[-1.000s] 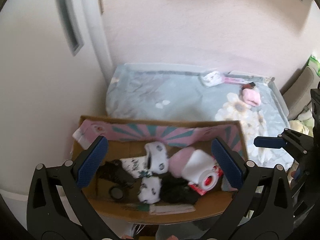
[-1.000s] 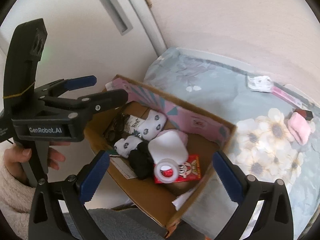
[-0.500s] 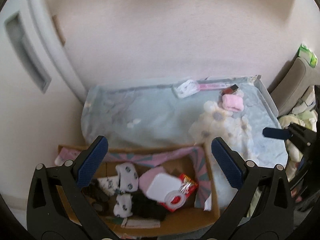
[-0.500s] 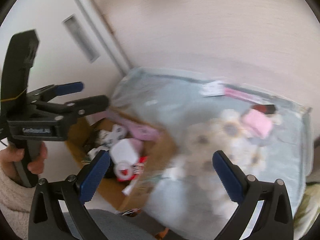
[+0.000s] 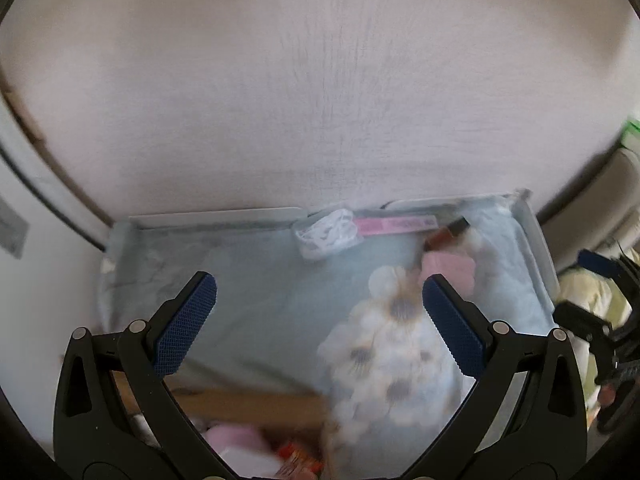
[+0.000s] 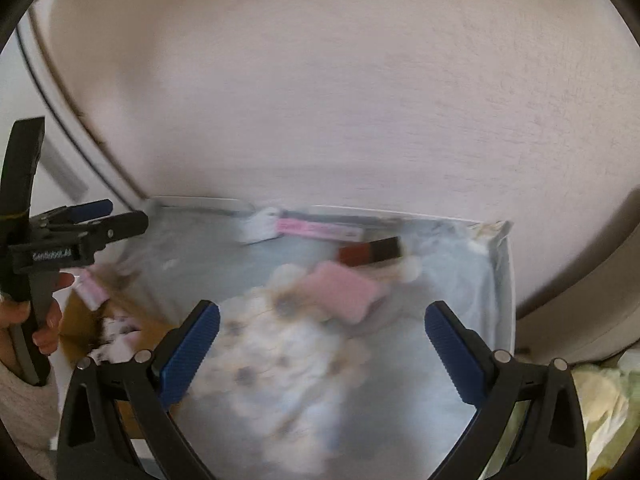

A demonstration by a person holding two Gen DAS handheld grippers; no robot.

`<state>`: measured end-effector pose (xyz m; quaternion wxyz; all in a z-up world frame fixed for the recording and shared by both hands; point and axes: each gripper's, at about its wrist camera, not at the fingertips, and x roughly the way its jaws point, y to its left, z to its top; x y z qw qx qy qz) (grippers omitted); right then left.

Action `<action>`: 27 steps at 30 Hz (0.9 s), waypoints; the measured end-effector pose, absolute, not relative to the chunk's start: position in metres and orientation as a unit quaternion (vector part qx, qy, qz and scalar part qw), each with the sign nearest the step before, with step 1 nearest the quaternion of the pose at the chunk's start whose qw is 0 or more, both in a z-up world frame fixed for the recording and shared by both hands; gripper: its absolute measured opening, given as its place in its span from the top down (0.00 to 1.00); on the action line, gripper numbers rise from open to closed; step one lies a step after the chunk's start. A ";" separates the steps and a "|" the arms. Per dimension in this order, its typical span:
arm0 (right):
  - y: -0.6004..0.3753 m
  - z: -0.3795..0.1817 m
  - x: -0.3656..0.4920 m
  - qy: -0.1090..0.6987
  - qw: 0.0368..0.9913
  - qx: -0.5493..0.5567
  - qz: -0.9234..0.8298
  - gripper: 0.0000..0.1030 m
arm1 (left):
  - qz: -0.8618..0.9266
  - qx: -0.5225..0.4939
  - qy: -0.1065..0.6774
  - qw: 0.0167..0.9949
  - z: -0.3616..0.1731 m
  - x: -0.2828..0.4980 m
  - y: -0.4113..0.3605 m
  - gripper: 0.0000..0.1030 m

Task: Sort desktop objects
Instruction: 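Move both tools back over the tray, then close the right tool on the lipstick while the left tool grasps the clear earphone case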

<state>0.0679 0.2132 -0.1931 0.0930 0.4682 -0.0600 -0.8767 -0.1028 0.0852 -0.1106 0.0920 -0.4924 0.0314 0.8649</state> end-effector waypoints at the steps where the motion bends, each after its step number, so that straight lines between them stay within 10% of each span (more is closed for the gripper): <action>1: 0.217 -0.200 0.060 -0.059 0.092 0.471 -0.875 0.01 | 0.861 -0.500 0.026 0.088 -0.121 -0.113 0.091 0.00; 27: 0.199 -0.326 -0.053 0.014 0.110 0.514 -0.851 0.01 | 0.832 -0.555 0.004 -0.002 -0.253 -0.212 0.128 0.00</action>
